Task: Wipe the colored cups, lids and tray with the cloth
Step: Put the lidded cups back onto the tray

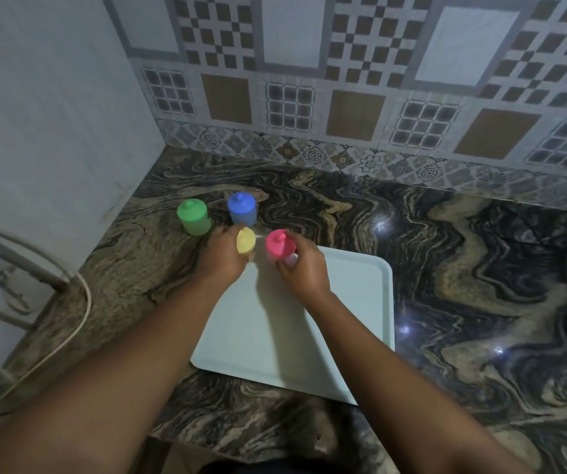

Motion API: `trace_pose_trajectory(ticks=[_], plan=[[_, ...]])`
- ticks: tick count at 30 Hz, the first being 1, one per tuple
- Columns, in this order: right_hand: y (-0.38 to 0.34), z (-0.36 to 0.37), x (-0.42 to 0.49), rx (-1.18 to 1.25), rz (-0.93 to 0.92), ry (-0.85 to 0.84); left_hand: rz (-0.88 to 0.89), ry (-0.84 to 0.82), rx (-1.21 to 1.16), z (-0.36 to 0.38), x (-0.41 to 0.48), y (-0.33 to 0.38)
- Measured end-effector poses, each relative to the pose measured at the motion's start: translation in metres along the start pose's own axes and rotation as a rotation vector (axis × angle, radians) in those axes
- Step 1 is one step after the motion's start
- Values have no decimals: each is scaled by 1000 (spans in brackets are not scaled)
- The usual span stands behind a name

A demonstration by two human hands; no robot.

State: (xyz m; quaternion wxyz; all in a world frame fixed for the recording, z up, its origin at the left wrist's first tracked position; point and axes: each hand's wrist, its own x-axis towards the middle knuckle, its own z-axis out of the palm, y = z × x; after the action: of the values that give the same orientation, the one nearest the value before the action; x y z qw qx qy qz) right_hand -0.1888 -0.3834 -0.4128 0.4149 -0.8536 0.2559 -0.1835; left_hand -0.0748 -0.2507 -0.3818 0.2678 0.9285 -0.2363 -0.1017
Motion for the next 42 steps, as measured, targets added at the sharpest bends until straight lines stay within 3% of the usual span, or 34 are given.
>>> trace_pose_trajectory(ticks=[19, 29, 34, 42], plan=[[-12, 9, -2, -9, 34, -84, 25, -80, 17, -4, 5, -13], [-52, -14, 42, -52, -104, 15, -3, 117, 62, -77, 31, -22], [-79, 5, 86, -143, -187, -105, -46, 138, 89, -99, 62, -35], [-87, 38, 138, -277, -42, -481, -75, -10, 126, -80, 73, -74]])
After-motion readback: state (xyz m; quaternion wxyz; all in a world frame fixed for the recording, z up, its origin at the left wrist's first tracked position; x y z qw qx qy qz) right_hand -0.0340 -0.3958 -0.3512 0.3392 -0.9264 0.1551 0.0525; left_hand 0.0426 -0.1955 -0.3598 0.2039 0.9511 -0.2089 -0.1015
